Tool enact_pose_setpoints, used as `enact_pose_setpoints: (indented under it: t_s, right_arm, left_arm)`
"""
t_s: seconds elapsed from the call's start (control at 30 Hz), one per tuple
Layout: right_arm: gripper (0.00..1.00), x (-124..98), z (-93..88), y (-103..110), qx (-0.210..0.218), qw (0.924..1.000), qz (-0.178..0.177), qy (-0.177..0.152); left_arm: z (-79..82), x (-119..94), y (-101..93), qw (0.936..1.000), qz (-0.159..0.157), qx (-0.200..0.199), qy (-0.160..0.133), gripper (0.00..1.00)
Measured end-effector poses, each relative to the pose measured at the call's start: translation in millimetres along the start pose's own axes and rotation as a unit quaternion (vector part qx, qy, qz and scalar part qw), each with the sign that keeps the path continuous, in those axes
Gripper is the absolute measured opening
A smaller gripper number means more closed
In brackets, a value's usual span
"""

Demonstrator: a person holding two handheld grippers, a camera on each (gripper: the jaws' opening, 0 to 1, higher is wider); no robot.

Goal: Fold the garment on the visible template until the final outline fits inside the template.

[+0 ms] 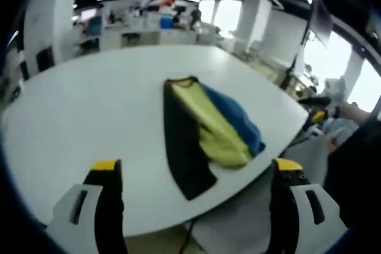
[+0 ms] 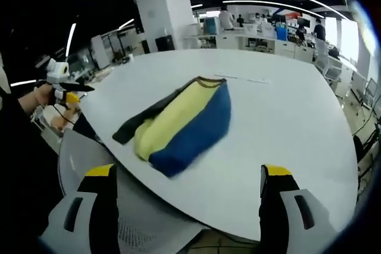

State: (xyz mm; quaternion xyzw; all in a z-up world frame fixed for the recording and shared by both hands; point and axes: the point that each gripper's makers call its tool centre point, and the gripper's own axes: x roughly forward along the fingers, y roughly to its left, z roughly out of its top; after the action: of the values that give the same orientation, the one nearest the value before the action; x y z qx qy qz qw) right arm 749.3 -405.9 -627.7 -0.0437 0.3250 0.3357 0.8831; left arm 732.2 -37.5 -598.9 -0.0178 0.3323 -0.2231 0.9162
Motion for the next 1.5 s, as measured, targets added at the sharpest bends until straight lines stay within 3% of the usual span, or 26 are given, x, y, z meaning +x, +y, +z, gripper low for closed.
enact_pose_setpoints:
  t_s: [0.17, 0.5, 0.83, 1.0, 1.2, 1.5]
  right_arm:
    - [1.00, 3, 1.4, 1, 0.000, 1.0000, 0.003, 0.002]
    - [0.89, 20, 1.7, 23, -0.014, 0.9993, 0.029, 0.017]
    - [0.69, 54, -11.3, 65, -0.041, 0.9946, 0.071, 0.064]
    - [0.56, 66, -11.4, 87, -0.042, 0.9916, 0.101, 0.069]
    - [0.47, 88, -18.8, 111, -0.051, 0.9859, 0.132, 0.089]
    - [0.39, 126, -30.2, 118, -0.048, 0.9837, 0.127, 0.118]
  left_arm:
    - [-0.2, 1, 5.7, 1.0000, 0.004, -0.005, 0.000, 0.99]
    - [-5.7, 6, 5.7, 0.9999, 0.003, 0.006, 0.012, 0.99]
    - [-10.4, 11, 5.9, 0.9998, -0.007, 0.002, 0.017, 0.99]
    - [-10.4, 13, 10.4, 0.9998, -0.008, -0.006, 0.015, 0.99]
    - [-11.4, 15, 13.4, 0.9998, -0.009, -0.007, 0.016, 0.99]
    - [-21.6, 16, 17.5, 0.9996, -0.010, -0.014, 0.021, 0.99]
